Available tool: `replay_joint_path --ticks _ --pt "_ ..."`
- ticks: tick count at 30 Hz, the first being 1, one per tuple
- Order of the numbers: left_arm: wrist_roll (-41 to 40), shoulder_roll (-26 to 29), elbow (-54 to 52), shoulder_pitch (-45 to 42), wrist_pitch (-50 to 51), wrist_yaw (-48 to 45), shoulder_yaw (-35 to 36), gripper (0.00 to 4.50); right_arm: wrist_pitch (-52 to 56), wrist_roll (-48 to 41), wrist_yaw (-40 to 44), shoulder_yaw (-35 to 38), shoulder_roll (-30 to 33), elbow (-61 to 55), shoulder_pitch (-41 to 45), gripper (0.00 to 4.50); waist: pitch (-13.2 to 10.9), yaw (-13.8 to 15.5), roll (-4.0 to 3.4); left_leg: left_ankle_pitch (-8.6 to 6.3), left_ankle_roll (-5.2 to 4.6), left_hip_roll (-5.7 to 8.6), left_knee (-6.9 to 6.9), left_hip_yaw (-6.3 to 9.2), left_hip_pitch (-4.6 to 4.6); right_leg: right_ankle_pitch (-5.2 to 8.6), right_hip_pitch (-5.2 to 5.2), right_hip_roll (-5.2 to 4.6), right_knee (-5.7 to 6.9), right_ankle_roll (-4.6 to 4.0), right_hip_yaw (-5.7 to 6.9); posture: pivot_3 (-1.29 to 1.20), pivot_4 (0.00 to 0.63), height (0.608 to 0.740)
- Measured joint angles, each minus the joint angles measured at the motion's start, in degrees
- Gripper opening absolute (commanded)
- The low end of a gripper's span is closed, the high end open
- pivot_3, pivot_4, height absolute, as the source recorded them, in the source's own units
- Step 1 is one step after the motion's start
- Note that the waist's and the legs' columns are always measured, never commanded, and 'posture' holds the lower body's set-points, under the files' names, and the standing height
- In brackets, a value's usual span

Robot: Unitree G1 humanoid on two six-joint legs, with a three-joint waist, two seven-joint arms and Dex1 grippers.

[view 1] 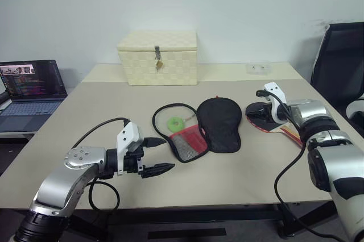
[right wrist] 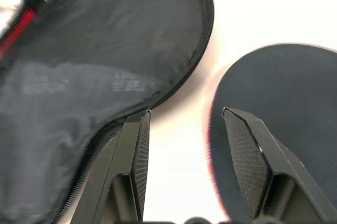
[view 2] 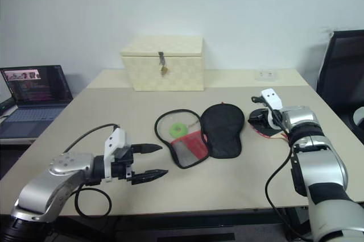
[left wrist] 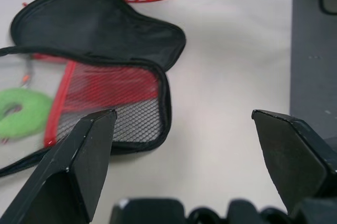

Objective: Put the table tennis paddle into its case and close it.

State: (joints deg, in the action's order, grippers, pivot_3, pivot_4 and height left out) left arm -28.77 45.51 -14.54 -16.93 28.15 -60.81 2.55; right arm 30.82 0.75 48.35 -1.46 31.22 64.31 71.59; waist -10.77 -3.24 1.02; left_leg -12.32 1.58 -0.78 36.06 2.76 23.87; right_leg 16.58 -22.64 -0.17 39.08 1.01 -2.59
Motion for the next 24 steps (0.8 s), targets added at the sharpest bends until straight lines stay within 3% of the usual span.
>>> replay_joint_path --ticks 5,9,14,24 --pt "-0.3 0.0 1.2 -1.4 0.2 -1.2 -0.2 4.5 4.8 -2.9 1.6 1.5 1.7 -11.9 -8.0 4.47 0.0 0.1 -0.01 0.0 0.0 0.02 0.02 0.02 0.01 0.0 0.01 0.01 -0.01 0.0 0.04 0.0 0.15 0.74" --pt "-1.7 0.5 1.7 -3.4 1.7 -2.8 0.2 4.5 4.3 -4.5 1.8 3.3 5.9 -15.9 -14.1 4.47 0.0 0.7 -0.06 0.0 0.0 0.09 0.06 -0.04 0.0 0.01 0.05 0.05 -0.02 0.06 0.01 0.0 0.15 0.74" --pt "-3.9 3.1 4.5 -6.6 1.8 -6.4 2.7 4.5 1.2 -4.7 0.2 6.2 12.4 -12.1 -16.1 4.47 -0.1 0.9 -0.08 0.0 0.0 0.09 0.04 -0.04 -0.01 0.02 0.05 0.09 -0.04 0.06 0.02 0.0 0.15 0.74" --pt "-4.7 3.4 10.7 -13.1 1.3 -12.0 2.1 4.5 -3.0 -3.4 0.4 5.8 12.9 -1.0 -14.9 4.47 -0.1 -0.1 -0.1 0.0 0.0 0.09 0.04 -0.1 -0.08 0.02 0.11 0.15 -0.02 0.06 -0.05 0.0 0.15 0.74"
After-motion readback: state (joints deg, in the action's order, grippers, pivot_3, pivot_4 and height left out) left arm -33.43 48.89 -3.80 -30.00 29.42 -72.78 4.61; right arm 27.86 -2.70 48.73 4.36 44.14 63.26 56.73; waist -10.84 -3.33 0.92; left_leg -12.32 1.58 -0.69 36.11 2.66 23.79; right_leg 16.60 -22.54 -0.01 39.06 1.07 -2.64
